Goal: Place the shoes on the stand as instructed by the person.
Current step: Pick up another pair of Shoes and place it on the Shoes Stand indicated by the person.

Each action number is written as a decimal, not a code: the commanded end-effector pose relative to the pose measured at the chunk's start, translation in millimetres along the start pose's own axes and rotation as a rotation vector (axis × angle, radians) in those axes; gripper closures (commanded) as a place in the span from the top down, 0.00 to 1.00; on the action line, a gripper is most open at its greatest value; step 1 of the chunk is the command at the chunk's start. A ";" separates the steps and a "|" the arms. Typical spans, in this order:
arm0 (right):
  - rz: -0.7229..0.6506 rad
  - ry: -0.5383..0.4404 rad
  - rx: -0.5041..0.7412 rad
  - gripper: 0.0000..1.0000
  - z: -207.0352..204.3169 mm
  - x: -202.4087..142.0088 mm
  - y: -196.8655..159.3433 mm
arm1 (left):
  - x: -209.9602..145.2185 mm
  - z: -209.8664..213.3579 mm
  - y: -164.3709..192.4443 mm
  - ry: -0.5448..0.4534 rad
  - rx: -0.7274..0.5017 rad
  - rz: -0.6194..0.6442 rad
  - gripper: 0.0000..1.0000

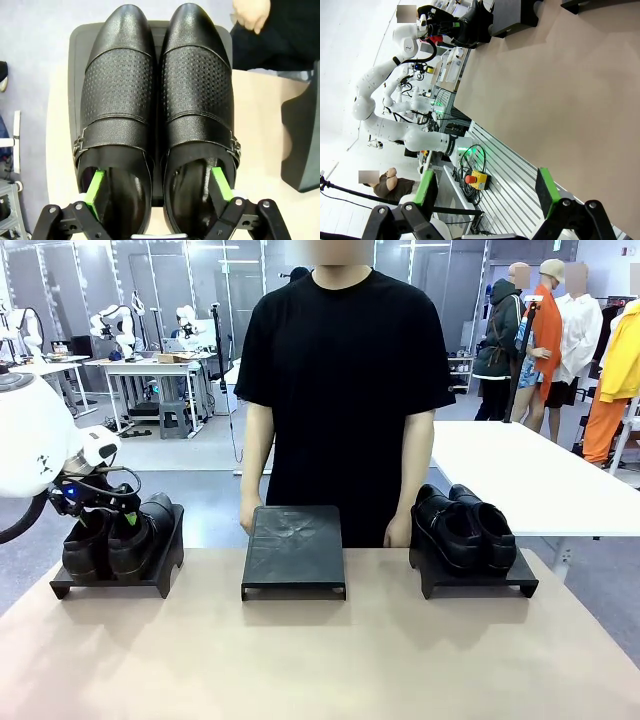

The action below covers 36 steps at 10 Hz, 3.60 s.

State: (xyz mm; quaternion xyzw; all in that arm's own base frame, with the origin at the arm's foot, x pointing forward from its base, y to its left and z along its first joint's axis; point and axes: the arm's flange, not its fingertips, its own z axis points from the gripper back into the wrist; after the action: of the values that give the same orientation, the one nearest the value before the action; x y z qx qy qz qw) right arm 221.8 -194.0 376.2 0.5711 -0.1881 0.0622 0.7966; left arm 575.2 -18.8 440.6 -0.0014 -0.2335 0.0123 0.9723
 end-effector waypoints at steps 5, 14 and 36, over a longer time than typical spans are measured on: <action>0.008 -0.009 0.009 1.00 -0.4 0.6 4.6 | 1.3 -0.8 -0.3 -0.002 -0.001 -0.001 1.00; 0.008 -0.009 0.009 1.00 -0.4 0.6 4.6 | -86.4 155.7 74.0 0.241 -0.383 -0.050 1.00; 0.008 -0.009 0.009 1.00 -0.4 0.6 4.6 | -257.4 121.8 212.4 0.108 -1.252 -0.099 1.00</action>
State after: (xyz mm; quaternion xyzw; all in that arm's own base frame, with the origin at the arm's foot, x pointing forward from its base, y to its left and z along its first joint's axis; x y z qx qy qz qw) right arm 222.3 -193.3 376.4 0.5709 -0.1866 0.0632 0.7970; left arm 289.8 188.0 430.5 -0.5570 -0.1420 -0.1595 0.8026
